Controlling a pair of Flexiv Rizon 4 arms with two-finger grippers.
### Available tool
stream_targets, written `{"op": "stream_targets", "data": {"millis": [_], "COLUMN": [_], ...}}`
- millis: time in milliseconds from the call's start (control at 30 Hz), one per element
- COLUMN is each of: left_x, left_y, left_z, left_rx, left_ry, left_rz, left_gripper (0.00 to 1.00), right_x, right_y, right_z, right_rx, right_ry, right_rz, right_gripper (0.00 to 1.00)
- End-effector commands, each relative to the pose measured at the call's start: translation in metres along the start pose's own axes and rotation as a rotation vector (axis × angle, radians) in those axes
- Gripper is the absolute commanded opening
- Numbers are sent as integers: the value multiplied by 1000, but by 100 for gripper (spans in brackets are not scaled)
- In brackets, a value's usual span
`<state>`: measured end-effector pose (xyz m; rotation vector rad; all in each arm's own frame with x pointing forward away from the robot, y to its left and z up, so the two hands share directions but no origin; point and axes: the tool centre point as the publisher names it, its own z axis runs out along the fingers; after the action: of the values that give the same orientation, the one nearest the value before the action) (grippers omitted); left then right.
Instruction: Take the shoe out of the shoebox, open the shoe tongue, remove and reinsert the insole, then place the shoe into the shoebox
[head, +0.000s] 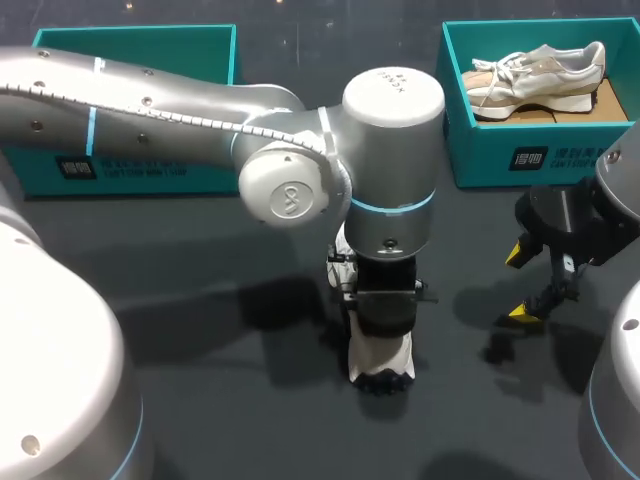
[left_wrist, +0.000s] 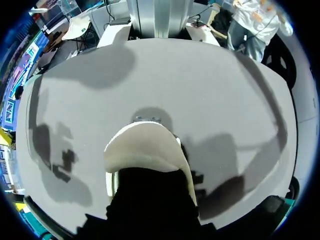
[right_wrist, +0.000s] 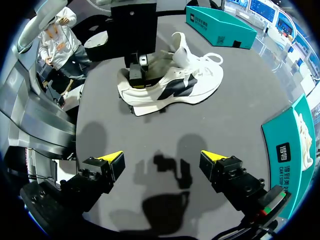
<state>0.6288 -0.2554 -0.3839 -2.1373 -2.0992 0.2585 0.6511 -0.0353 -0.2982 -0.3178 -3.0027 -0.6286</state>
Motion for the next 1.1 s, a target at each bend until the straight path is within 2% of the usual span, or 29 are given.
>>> {"op": "stream_targets", "data": {"millis": [33, 167, 367, 467, 567, 667, 800, 967, 1100], "left_x": [-7, -3, -5, -9, -13, -15, -16, -11, -6], "left_y": [17, 29, 29, 21, 13, 4, 2, 12, 21], "left_z": [38, 30, -14, -30, -35, -30, -9, 22, 34], "left_rx": [42, 15, -70, -65, -31, -13, 17, 5, -4], "left_ry": [9, 3, -59, -80, -86, -71, -28, 19, 32], "left_rz": [-8, -26, -17, -5, 23, 47, 50, -6, -27], "left_gripper": [0, 0, 0, 0, 0, 0, 0, 0, 0], "right_x": [2, 2, 2, 2, 2, 2, 2, 2, 2], "right_y": [-1, -1, -1, -1, -1, -1, -1, -1, -1], "right_z": [0, 0, 0, 0, 0, 0, 0, 0, 0], "right_rx": [1, 1, 1, 1, 1, 1, 1, 1, 1], "right_ry": [-3, -3, -3, -3, -3, -3, -3, -3, -3], "right_rz": [0, 0, 0, 0, 0, 0, 0, 0, 0], "right_gripper": [100, 100, 100, 100, 100, 100, 100, 100, 100]}}
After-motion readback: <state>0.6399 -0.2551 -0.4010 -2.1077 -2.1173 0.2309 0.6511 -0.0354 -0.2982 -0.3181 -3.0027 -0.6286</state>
